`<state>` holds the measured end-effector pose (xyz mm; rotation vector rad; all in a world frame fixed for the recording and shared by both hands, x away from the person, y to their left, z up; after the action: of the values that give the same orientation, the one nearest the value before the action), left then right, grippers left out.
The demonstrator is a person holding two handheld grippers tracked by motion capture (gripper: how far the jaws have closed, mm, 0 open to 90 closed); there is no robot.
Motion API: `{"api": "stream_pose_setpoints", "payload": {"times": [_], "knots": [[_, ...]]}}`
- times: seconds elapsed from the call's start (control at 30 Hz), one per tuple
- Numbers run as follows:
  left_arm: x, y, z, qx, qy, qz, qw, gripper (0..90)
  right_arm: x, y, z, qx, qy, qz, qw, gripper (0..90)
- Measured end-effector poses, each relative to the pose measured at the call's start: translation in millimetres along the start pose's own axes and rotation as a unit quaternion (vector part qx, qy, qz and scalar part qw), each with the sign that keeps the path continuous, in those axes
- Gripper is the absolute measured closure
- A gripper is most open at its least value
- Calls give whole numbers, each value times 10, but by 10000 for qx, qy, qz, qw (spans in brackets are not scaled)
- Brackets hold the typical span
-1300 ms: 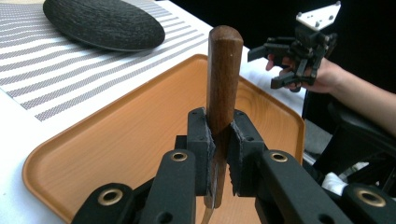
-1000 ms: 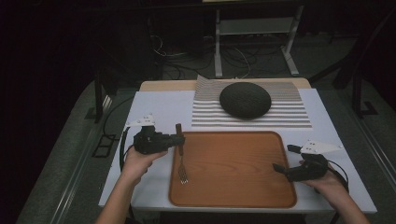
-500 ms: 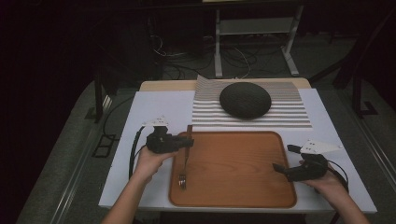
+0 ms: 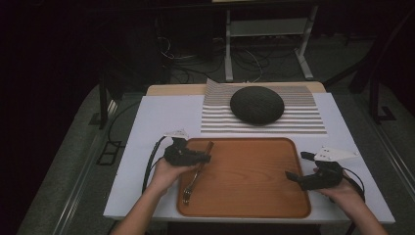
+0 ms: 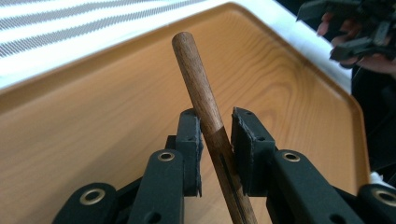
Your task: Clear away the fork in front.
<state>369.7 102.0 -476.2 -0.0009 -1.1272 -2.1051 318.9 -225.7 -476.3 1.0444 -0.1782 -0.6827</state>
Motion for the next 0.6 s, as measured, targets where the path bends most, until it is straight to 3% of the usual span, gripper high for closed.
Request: {"api": "stream_pose_setpoints", "payload": {"times": [0.33,0.6], "knots": [[-49,-100,-127,-353,202,-110,9991,718,-1,-1,-2,-9,-4,1,10000,55],[-82,-129,-148,-439,382,-229,9980,691,2,-4,-7,-25,-10,-6,10000,56]]}}
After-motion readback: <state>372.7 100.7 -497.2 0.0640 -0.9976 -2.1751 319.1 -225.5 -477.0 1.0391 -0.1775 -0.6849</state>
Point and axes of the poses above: each handheld gripper's, and its own axes: z roughly backward along the jaws, y roughly out of its top, x roughly to its right, the point moved 8 cm from there along -z, roughly forward along the jaws, and after that the axes turned 10 degrees about y, right-handed, at the moved point
